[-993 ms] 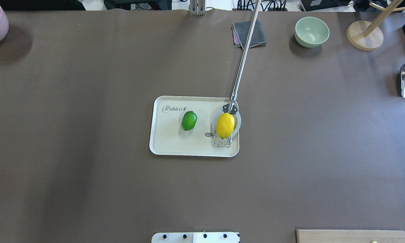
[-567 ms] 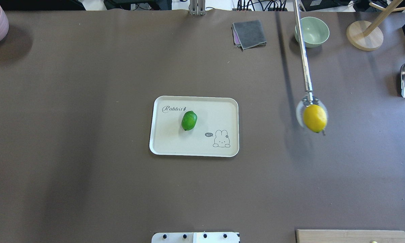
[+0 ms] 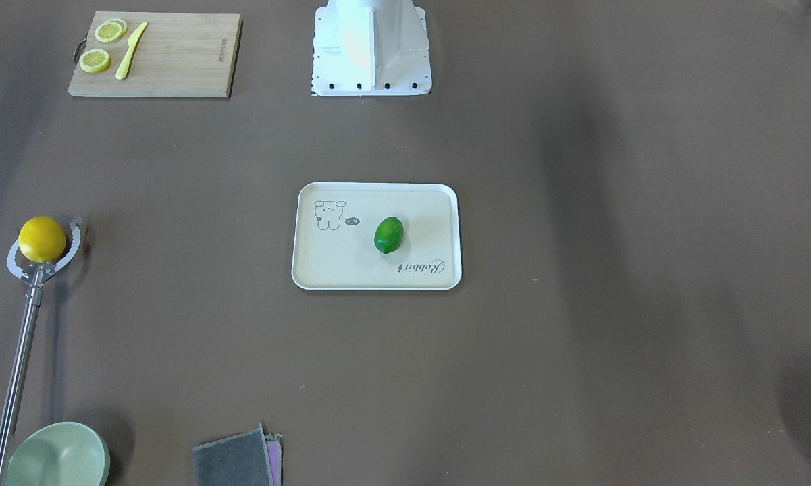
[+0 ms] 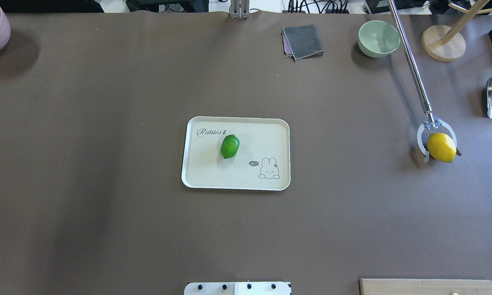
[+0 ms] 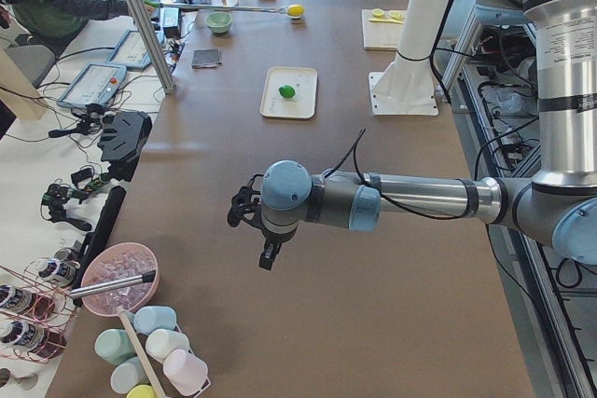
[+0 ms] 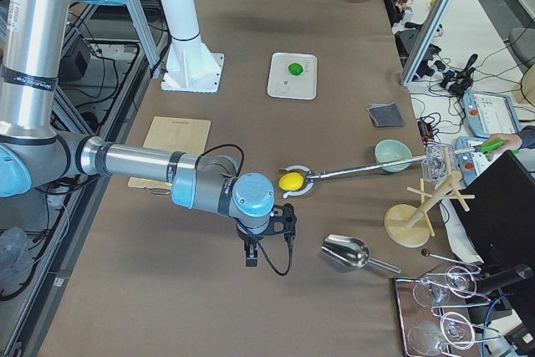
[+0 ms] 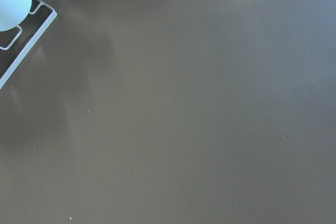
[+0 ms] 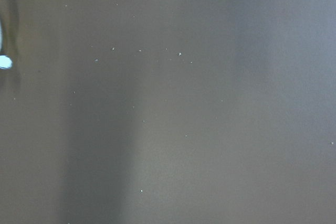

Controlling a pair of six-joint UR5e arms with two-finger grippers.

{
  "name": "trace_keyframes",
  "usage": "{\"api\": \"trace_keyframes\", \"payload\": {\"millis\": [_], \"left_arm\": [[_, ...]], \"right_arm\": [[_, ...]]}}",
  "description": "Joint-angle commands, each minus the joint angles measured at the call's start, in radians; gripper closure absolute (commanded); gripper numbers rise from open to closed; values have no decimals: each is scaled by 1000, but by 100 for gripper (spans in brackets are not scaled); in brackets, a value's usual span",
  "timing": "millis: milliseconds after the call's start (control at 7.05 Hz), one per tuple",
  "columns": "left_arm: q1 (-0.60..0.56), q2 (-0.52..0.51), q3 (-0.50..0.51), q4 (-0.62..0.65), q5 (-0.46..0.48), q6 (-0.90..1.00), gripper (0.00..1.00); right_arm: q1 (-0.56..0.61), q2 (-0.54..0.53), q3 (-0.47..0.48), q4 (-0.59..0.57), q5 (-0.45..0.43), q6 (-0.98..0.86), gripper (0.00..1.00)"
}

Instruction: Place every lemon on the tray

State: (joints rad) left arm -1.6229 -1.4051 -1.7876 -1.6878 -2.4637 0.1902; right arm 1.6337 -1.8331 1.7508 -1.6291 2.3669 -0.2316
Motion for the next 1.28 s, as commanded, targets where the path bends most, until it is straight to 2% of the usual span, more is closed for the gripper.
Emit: {"api": "trace_keyframes", "payload": {"millis": [0, 1134], "left_arm": [[0, 0, 0, -6, -1, 0, 1], [2, 0, 0, -6, 0, 0, 1]], "right_arm": [[0, 0, 1, 0, 0, 0, 0], [0, 0, 1, 0, 12, 0, 0]]}}
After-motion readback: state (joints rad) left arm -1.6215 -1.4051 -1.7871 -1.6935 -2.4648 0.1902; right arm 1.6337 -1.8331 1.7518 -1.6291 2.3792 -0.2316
